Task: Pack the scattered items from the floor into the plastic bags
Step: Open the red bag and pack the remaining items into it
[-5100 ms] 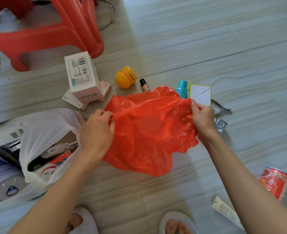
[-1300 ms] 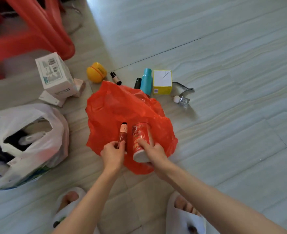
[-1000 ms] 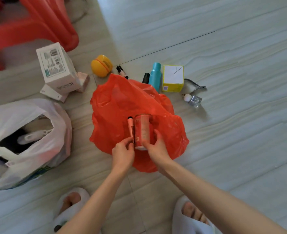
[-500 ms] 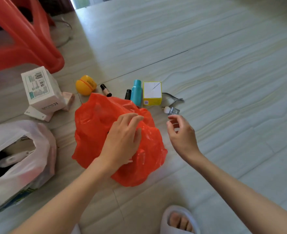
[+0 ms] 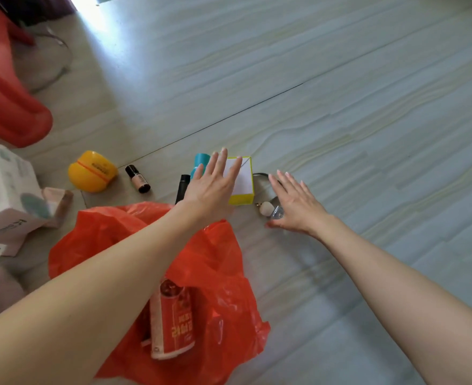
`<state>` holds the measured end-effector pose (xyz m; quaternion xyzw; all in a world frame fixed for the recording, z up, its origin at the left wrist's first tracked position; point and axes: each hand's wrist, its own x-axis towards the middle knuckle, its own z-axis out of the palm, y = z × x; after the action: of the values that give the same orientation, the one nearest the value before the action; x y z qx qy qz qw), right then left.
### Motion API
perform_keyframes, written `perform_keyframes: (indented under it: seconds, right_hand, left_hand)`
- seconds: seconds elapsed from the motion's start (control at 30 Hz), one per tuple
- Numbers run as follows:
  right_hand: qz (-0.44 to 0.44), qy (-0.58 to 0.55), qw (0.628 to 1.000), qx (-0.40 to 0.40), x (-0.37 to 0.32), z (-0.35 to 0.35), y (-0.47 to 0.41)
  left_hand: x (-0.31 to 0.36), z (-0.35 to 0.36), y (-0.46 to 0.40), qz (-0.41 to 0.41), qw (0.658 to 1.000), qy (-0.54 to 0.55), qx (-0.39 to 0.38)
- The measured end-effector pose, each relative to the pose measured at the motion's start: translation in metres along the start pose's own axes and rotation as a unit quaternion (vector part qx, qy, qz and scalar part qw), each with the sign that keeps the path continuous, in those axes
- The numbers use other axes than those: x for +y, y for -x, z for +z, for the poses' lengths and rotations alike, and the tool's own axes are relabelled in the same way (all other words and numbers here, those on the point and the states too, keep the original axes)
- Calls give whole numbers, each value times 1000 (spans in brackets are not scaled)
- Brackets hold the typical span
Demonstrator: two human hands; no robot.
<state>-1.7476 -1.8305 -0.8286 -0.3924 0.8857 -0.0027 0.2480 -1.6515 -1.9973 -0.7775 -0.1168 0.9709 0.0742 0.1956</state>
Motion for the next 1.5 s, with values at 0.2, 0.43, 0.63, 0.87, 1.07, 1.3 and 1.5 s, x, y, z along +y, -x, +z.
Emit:
perform_keyframes:
  seconds: [0.2, 0.43, 0.63, 0.87, 1.07, 1.3, 1.5]
  right_hand:
    - [-5, -12, 991, 131, -1, 27, 4]
    - [89, -70, 983, 147, -11, 34, 17]
    - [127, -130, 974, 135, -12, 45, 46]
    - [182, -353, 905, 152, -54, 13, 100]
    - [143, -430, 879, 144, -120, -42, 160]
    - [103, -384, 915, -64, -194, -40, 204]
    - [263, -498, 824, -59, -209, 10, 157]
  left_hand:
    - [-8, 21, -2, -6, 996, 35, 77]
    - [11, 18, 2, -52, 995, 49, 62]
    - [21, -14, 40, -20, 983, 79, 164]
    - [12, -39, 130, 26, 976, 112, 187]
    - [-21, -65, 218, 10, 981, 109, 163]
    - [-68, -40, 270, -169, 974, 149, -10]
    - [-61, 11, 256, -151, 975, 158, 47]
